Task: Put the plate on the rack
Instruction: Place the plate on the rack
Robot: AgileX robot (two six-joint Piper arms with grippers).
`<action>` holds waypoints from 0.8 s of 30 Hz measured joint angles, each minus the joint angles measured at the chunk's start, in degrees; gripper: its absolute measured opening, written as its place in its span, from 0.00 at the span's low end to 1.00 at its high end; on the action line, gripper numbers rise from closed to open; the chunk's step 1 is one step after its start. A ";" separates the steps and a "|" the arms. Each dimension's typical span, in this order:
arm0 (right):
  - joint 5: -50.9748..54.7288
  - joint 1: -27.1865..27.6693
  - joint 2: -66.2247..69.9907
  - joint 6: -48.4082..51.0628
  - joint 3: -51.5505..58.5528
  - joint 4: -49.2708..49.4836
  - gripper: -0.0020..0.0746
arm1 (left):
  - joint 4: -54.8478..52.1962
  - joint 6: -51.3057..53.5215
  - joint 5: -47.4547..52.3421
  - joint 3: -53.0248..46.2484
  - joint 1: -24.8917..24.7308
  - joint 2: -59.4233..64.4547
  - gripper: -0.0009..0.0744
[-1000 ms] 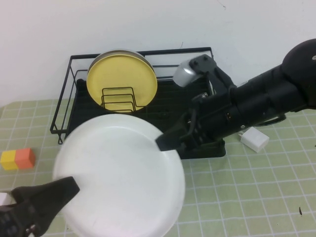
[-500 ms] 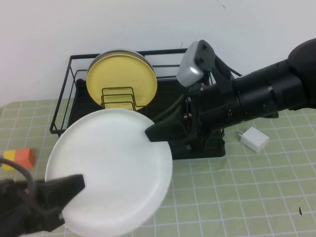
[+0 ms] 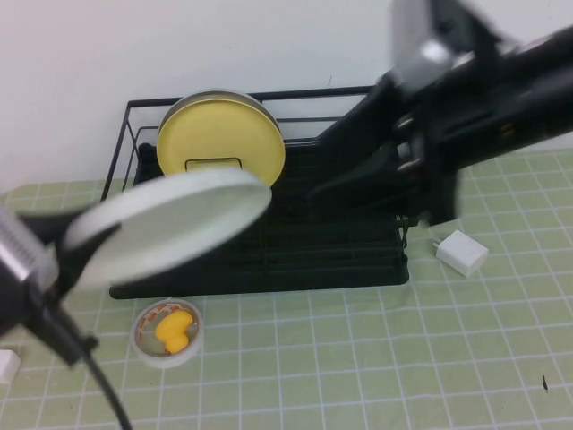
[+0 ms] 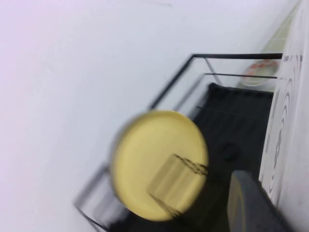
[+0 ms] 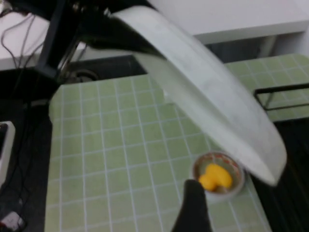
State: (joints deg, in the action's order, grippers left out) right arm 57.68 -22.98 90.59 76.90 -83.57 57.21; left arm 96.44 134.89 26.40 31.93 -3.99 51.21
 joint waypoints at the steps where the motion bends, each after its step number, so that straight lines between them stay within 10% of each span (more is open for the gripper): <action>1: 1.18 0.86 -0.75 -1.25 -0.42 -1.06 0.71 | 0.14 2.31 0.00 1.58 0.00 1.26 0.15; 6: 9.68 3.93 -3.41 -5.54 -1.05 -8.24 0.61 | 0.50 11.95 0.00 10.18 0.00 10.00 0.15; 16: 12.50 4.38 -3.51 -13.38 -1.05 -17.70 0.09 | 0.69 29.00 0.85 27.39 0.00 33.43 0.15; 24: 12.64 4.38 -3.51 -17.42 -1.05 -22.56 0.03 | 0.69 32.65 1.52 38.13 0.00 48.31 0.15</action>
State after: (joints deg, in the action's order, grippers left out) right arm 70.31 -18.60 87.09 59.48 -84.62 34.65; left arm 97.13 167.53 27.92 70.06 -3.99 99.52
